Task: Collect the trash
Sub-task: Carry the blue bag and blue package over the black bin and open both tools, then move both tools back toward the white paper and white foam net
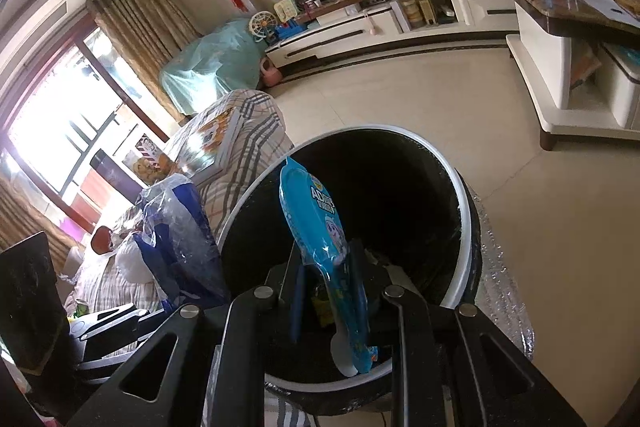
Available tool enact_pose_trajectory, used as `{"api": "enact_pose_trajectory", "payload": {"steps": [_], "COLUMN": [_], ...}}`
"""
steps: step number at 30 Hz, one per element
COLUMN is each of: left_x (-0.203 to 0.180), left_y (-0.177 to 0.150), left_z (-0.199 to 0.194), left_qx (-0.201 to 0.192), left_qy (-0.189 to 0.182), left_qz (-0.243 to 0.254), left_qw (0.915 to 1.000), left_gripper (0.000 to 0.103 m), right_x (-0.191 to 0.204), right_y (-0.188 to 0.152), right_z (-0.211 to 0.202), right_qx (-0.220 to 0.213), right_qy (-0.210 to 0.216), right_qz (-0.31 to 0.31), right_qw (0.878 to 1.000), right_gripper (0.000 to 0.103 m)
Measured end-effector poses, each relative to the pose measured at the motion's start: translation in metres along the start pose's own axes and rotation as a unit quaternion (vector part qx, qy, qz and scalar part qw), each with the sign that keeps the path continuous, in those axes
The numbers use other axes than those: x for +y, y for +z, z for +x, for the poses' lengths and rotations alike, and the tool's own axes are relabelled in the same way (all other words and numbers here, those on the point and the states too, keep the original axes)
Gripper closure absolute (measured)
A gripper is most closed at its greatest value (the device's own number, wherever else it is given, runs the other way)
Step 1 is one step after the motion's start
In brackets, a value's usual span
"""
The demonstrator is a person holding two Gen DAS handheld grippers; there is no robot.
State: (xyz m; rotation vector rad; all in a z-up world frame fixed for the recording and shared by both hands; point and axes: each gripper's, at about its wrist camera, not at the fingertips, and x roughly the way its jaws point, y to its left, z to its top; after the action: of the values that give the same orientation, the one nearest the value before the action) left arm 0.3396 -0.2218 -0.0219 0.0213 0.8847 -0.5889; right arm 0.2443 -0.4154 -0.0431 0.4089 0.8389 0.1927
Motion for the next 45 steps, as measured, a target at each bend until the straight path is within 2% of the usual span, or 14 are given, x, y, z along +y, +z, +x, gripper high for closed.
{"api": "enact_pose_trajectory", "payload": {"steps": [2, 5, 6, 7, 9, 12, 16, 17, 30, 45], "left_x": [0.000, -0.002, -0.003, -0.004, -0.004, 0.000, 0.008, 0.010, 0.043, 0.075], "left_y": [0.002, 0.002, 0.001, -0.001, -0.004, -0.010, -0.022, -0.027, -0.092, -0.155], "left_z": [0.004, 0.006, 0.007, 0.006, 0.003, -0.003, -0.012, -0.015, -0.075, -0.147], "left_qx": [0.003, 0.001, 0.002, 0.000, -0.006, -0.011, -0.015, -0.016, -0.048, -0.069], "left_qy": [-0.002, -0.002, 0.002, 0.005, 0.012, 0.011, 0.014, 0.015, 0.056, 0.111], "left_qz": [-0.001, 0.003, 0.005, 0.007, 0.006, -0.005, -0.025, -0.031, -0.110, -0.185], "left_qw": [1.0000, 1.0000, 1.0000, 1.0000, 0.9999, 0.9999, 0.9995, 0.9993, 0.9912, 0.9739], "left_gripper": [0.087, 0.081, 0.075, 0.070, 0.054, 0.050, 0.046, 0.045, 0.042, 0.039], "right_x": [-0.002, -0.002, -0.002, -0.003, -0.004, -0.003, 0.001, 0.002, 0.054, 0.135], "right_y": [0.001, 0.002, 0.003, 0.004, 0.005, 0.005, 0.000, -0.002, -0.034, -0.076], "right_z": [0.001, 0.005, 0.006, 0.006, 0.006, 0.001, -0.005, -0.006, -0.010, 0.016], "right_qx": [0.000, 0.005, 0.005, 0.006, 0.002, -0.011, -0.019, -0.020, -0.024, -0.002], "right_qy": [-0.001, -0.008, -0.010, -0.011, -0.011, -0.013, -0.010, -0.008, 0.009, 0.047], "right_qz": [0.001, -0.001, 0.001, 0.003, 0.007, 0.007, 0.009, 0.010, -0.027, -0.099], "right_qw": [1.000, 1.000, 1.000, 1.000, 1.000, 1.000, 1.000, 1.000, 0.999, 0.994], "right_gripper": [0.079, 0.079, 0.077, 0.071, 0.058, 0.047, 0.025, 0.023, 0.022, 0.022]}}
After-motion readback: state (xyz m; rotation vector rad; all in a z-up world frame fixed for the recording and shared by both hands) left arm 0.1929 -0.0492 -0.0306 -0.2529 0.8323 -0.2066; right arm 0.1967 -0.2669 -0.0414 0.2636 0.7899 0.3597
